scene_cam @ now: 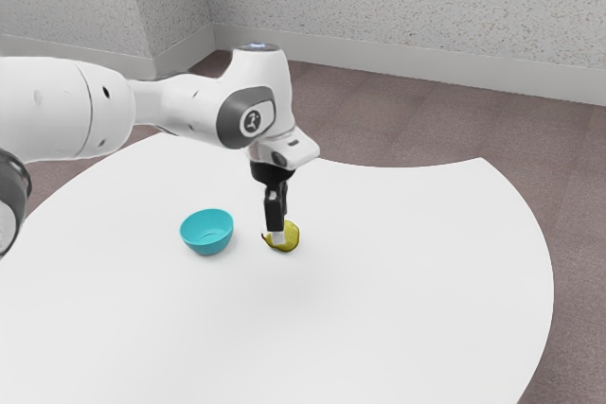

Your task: Place the pear in the bowl.

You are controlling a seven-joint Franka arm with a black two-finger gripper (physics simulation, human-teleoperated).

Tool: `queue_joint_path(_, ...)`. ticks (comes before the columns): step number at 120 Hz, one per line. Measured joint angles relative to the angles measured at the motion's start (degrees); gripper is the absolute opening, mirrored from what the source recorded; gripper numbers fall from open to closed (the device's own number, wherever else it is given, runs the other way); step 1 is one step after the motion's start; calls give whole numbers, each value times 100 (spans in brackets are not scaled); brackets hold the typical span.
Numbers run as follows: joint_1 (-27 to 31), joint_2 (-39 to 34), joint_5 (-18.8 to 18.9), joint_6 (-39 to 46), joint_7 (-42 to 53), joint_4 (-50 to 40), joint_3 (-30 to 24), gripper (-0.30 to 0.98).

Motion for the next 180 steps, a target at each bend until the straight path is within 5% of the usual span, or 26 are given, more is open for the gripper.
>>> queue_joint_path(86, 294, 1156, -215, -51, -205, 1178, 149, 69)
queue_joint_path(180, 443, 2159, -357, -245, 594, 1964, 420, 69)
